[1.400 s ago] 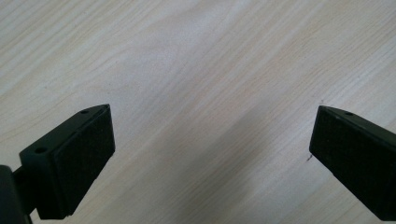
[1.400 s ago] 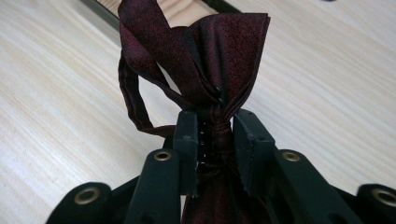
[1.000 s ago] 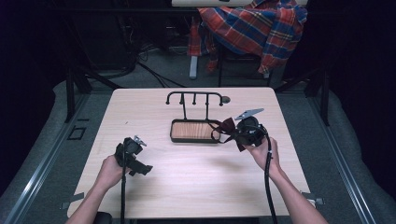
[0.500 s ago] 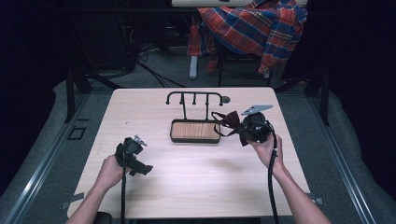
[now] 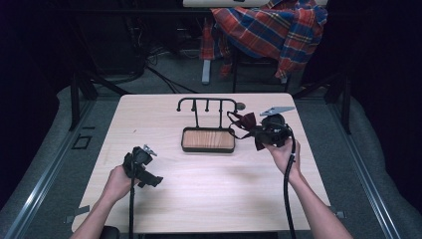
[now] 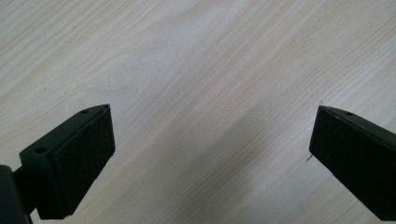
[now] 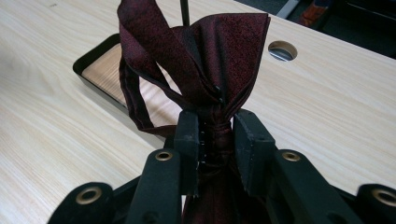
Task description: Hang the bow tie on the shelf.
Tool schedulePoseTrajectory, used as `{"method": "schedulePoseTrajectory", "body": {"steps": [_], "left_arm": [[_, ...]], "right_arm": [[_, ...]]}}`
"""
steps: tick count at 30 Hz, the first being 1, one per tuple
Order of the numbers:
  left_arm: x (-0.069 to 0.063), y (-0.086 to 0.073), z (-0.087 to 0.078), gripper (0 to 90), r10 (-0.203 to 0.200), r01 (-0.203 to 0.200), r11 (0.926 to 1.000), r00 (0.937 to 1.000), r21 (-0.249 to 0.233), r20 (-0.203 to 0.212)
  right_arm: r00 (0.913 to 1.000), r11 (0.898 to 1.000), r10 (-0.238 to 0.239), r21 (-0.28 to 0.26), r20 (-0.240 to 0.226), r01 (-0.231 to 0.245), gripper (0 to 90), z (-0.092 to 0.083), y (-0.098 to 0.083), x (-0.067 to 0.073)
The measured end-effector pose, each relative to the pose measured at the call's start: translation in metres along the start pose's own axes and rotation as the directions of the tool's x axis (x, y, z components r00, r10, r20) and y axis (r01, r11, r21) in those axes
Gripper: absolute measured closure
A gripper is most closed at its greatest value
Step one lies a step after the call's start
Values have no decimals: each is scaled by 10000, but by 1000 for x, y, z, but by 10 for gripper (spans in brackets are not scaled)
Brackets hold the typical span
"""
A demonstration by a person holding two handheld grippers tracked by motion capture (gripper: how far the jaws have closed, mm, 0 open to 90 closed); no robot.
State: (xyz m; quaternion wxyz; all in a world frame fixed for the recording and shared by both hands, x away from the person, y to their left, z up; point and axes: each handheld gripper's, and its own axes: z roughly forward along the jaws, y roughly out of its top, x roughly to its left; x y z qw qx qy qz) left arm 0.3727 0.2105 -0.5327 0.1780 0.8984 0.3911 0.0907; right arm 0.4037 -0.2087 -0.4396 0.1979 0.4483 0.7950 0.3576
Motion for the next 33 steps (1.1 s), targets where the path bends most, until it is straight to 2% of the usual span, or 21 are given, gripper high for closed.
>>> {"method": "schedulePoseTrajectory", "body": {"steps": [6,20,25,33], "left_arm": [[0,0,0,1,-16,16,10000,10000,-9,-18],[-1,1,2,1,5,-5,10000,10000,75,16],[-1,0,1,2,2,-2,10000,10000,79,16],[0,0,1,1,-3,3,10000,10000,78,30]], "right_arm": [[9999,9999,98,-70,84,-97,722,3,1,-2],[9970,9973,698,-235,344,-690,721,11,8,-13],[9959,9967,798,-198,433,-790,722,17,11,-14],[9902,9914,1295,-280,522,-1282,722,30,17,-20]]}}
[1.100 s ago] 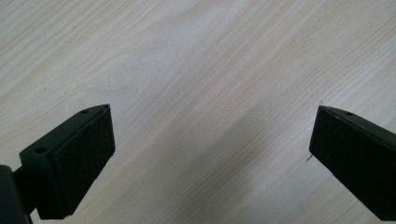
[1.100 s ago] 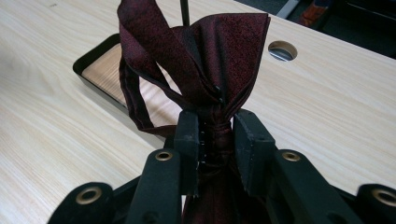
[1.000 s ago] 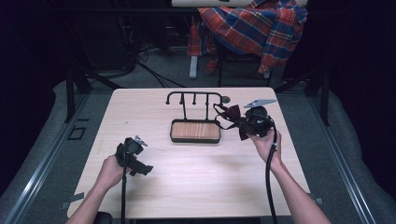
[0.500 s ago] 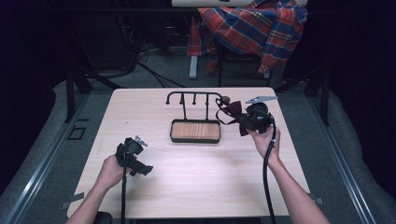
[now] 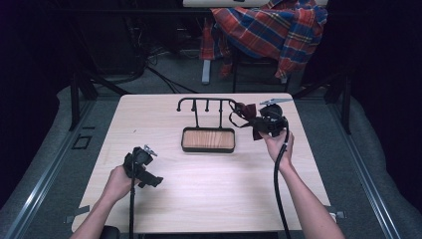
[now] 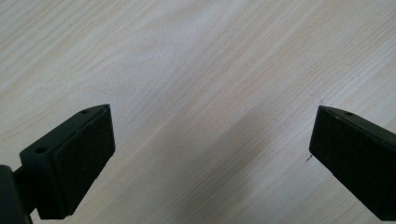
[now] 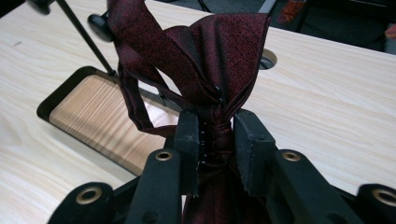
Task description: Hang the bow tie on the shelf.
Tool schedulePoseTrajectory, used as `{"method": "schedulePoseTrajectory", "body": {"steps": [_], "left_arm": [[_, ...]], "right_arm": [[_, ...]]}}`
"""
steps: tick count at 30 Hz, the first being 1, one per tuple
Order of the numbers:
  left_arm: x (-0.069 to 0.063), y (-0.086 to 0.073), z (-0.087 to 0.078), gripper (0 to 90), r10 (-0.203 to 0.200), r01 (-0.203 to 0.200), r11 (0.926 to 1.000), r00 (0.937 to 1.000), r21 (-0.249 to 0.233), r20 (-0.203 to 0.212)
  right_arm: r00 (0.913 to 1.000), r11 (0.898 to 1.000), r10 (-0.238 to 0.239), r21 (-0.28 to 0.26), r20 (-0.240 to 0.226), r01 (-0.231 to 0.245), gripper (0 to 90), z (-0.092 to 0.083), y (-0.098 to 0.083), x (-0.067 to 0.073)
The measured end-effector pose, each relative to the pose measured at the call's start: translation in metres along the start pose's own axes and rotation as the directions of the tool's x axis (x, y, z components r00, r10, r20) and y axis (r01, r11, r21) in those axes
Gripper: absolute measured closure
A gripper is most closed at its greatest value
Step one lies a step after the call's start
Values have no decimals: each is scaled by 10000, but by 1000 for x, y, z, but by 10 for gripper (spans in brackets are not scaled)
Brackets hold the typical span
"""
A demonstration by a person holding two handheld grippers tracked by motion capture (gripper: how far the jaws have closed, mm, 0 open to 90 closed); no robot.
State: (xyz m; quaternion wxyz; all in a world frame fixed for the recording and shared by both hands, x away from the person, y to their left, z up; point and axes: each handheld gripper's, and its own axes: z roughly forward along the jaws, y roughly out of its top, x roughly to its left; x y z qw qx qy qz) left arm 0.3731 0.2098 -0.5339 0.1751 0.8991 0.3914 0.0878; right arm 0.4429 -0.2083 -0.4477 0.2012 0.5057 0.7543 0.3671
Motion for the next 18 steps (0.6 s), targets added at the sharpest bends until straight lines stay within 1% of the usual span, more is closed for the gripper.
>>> {"method": "schedulePoseTrajectory", "body": {"steps": [4,5,6,7,8,11,12,14,16,18], "left_arm": [[0,0,0,2,6,-6,10000,10000,7,46],[0,0,0,2,6,-6,10000,10000,7,46],[0,0,0,2,10,-10,10000,10000,15,38],[0,0,0,2,25,-25,10000,10000,22,43],[0,0,1,1,28,-28,10000,10000,36,48],[0,0,1,2,29,-29,10000,10000,31,42],[0,0,1,2,26,-27,10000,10000,38,42],[0,0,1,2,31,-31,10000,10000,49,50],[0,0,1,1,32,-32,10000,10000,36,56],[0,0,1,2,31,-31,10000,10000,30,59]], "right_arm": [[9999,9999,149,48,86,-149,721,11,1,1],[9999,9999,149,48,86,-149,721,11,1,1],[9997,9996,227,138,90,-228,721,14,1,1],[9997,9996,227,138,90,-228,721,14,1,1],[9994,9994,341,38,88,-341,721,18,1,0],[9990,9990,435,86,96,-435,721,21,1,-1],[9977,9977,674,62,102,-675,721,24,0,-3],[9974,9975,707,46,97,-708,720,25,0,-5],[9956,9956,927,124,107,-928,719,30,-1,-7],[9948,9947,1019,108,67,-1020,719,31,-1,-8]]}}
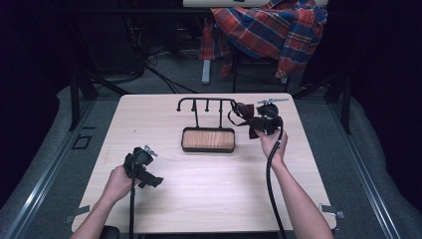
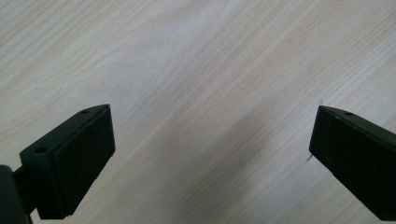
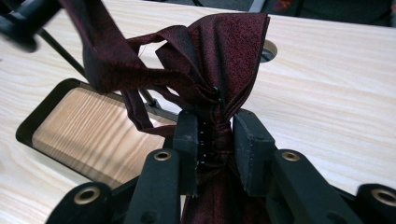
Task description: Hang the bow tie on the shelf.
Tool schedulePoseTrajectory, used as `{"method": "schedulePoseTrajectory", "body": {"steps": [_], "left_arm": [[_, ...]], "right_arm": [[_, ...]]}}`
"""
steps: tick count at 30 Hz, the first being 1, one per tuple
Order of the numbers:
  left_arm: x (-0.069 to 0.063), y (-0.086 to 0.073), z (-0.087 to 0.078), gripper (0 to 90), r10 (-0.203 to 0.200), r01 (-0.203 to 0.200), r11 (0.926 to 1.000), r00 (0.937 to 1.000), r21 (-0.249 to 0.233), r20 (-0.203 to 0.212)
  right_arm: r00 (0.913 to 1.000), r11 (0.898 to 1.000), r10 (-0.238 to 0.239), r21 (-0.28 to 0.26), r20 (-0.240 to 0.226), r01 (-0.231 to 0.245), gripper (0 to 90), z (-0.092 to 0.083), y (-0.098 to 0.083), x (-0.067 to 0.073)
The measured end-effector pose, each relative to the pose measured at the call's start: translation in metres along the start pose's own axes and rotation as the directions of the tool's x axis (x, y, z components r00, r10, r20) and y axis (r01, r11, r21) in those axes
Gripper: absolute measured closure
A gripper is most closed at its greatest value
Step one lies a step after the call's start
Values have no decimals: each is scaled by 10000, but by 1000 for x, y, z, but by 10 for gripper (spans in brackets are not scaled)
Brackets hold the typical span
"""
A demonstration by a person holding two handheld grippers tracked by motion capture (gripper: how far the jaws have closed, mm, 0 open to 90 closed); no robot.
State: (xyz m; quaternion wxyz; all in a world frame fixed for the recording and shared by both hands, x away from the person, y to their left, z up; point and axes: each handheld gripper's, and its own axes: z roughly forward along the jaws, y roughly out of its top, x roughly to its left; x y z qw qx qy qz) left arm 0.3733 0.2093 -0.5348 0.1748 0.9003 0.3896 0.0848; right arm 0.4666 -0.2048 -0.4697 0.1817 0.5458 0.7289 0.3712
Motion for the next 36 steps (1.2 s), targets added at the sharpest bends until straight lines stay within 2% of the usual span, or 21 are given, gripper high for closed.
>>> {"method": "schedulePoseTrajectory", "body": {"steps": [4,13,16,20,24,27,35,36], "left_arm": [[0,0,0,1,-5,5,10000,10000,-18,-7],[0,0,0,2,6,-6,10000,10000,1,0],[-1,0,0,1,6,-6,10000,10000,3,9],[-1,0,0,2,-3,3,10000,10000,-15,10],[-1,0,0,2,13,-13,10000,10000,5,15],[-1,0,0,2,39,-39,10000,10000,19,24],[-1,0,0,2,44,-44,10000,10000,18,39],[-1,0,0,2,47,-47,10000,10000,21,42]], "right_arm": [[9993,9991,376,222,-90,-374,716,10,-1,-5],[9975,9968,659,475,-241,-647,705,23,-5,-6],[9959,9958,782,519,-455,-758,693,27,-7,-5],[9950,9947,825,662,-567,-787,667,30,-8,-4],[9944,9932,839,858,-639,-783,680,31,-9,-2],[9942,9939,824,797,-694,-768,684,33,-9,-1],[9955,9943,588,933,-738,-519,683,31,-11,2],[9959,9947,453,953,-789,-377,680,30,-11,4]]}}
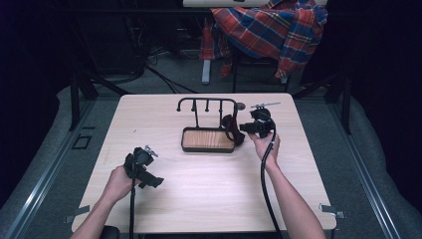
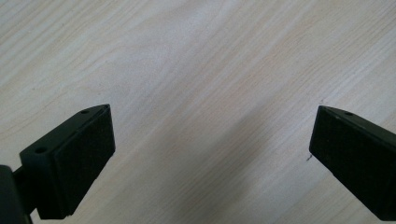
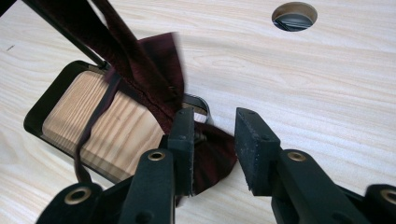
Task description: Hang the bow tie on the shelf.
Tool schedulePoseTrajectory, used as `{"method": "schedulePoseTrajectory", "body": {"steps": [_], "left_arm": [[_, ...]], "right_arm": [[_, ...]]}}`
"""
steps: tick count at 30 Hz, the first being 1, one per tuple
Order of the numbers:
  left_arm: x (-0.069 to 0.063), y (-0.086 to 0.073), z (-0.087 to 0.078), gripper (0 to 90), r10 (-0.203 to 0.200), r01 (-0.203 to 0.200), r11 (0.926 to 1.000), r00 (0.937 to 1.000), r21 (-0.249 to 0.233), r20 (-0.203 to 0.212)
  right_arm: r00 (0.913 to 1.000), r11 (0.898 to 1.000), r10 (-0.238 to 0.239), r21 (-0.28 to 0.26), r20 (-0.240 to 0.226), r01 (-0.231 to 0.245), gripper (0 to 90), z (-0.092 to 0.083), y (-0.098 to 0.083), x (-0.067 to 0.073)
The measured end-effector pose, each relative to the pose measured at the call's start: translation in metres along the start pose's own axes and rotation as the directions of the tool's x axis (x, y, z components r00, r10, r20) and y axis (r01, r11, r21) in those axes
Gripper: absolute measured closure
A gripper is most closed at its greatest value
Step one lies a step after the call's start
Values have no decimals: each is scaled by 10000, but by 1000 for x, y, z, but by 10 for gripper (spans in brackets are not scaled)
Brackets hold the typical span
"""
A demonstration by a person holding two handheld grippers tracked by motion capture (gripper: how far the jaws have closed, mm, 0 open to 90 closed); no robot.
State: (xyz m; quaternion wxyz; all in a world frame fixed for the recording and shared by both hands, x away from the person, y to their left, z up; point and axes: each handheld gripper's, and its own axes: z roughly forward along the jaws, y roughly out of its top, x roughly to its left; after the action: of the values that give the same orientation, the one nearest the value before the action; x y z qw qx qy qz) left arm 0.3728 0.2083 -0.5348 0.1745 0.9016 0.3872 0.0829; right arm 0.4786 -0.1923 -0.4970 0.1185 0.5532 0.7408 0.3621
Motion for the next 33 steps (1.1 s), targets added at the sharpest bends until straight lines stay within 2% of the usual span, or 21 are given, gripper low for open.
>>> {"method": "schedulePoseTrajectory", "body": {"steps": [10,17,21,33], "left_arm": [[0,0,0,1,-1,1,10000,10000,6,0],[0,1,0,1,-16,16,10000,10000,9,-33],[0,3,1,1,3,-3,10000,10000,6,-23],[-2,6,1,0,14,-14,10000,10000,-68,28]], "right_arm": [[9987,9987,-512,66,-45,512,663,-10,-1,6],[9952,9950,-973,228,-138,976,633,-26,-7,9],[9919,9912,-1271,365,-40,1271,609,-34,-8,10],[9855,9830,-1696,719,21,1690,404,-70,-17,15]]}}
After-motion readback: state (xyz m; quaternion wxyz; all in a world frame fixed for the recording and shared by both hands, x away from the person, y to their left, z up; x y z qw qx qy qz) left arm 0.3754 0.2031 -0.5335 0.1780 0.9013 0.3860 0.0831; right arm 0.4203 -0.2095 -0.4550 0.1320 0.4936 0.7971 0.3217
